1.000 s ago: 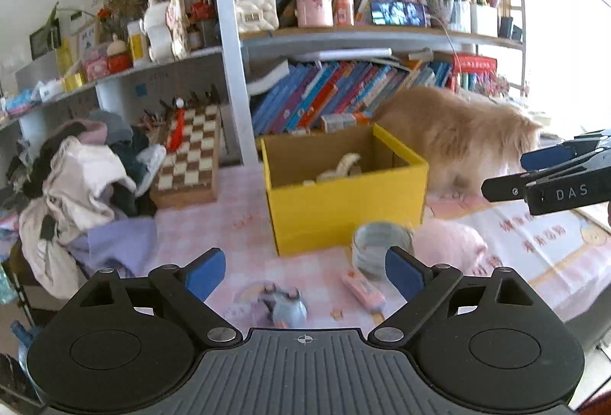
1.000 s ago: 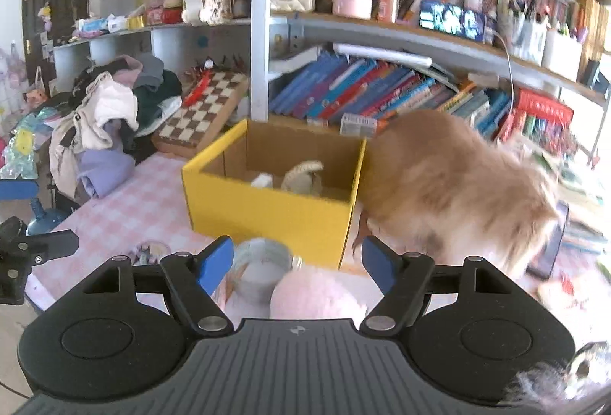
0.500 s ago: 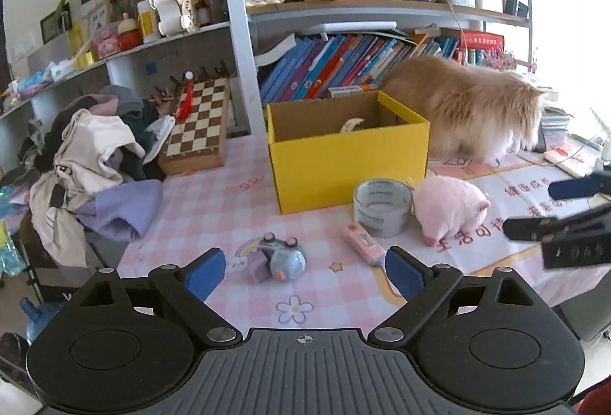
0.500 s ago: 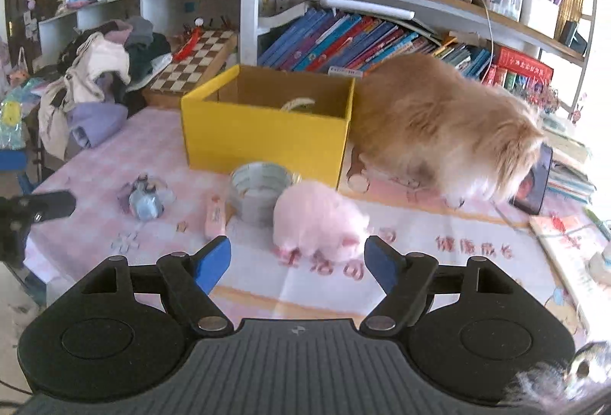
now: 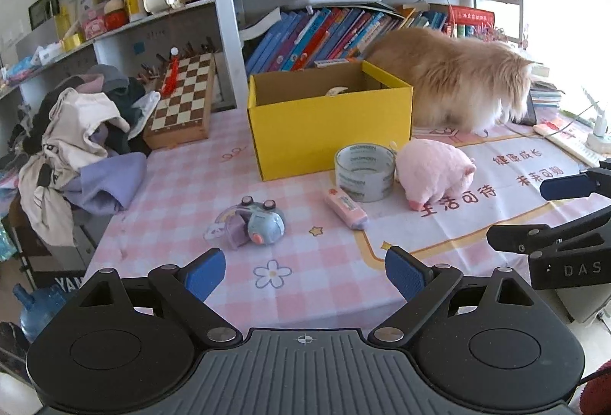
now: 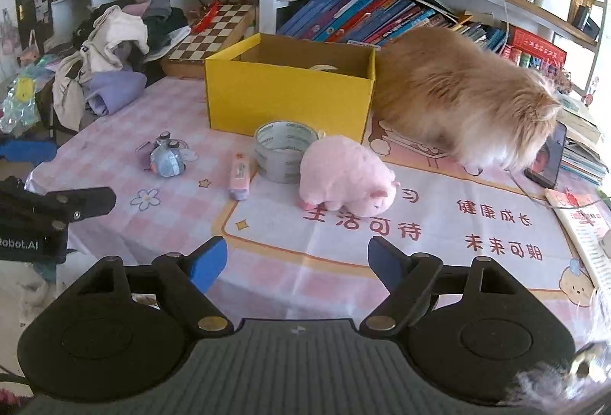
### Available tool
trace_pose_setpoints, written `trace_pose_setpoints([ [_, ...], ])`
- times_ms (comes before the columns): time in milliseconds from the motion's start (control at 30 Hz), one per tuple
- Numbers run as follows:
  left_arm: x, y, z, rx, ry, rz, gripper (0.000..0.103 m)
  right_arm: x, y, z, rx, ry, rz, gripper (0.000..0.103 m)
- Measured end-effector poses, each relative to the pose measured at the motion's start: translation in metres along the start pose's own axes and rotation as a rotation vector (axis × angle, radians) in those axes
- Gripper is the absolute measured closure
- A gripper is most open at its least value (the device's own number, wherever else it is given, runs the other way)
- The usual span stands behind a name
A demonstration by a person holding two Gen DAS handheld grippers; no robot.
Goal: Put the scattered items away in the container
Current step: 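Withdraw both tools from the yellow box back toward the table, then move both tools down toward the blue toy car and pink plush pig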
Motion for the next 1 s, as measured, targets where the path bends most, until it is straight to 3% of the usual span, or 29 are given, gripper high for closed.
trace_pose_setpoints([
  [333,-0.001,0.007,-0.002,0.022,0.007,-0.001,0.010,-0.005,0.015,0.004,0.051,0.005,0.006,0.020],
  [1000,0.008,0.009,0.001,0.027,-0.030,0.002,0.009,0.003,0.009,0.005,0.016,-0.024,0.003,0.016],
])
Point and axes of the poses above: each gripper's, at about its wrist camera, not at the fingertips, and x roughly the way its jaws point, y to its right, z to its underside, the point moved 8 cm from there along x, roughly the way its jaws point, and after that the axes turned 12 degrees about -z, right-handed, at the moved point
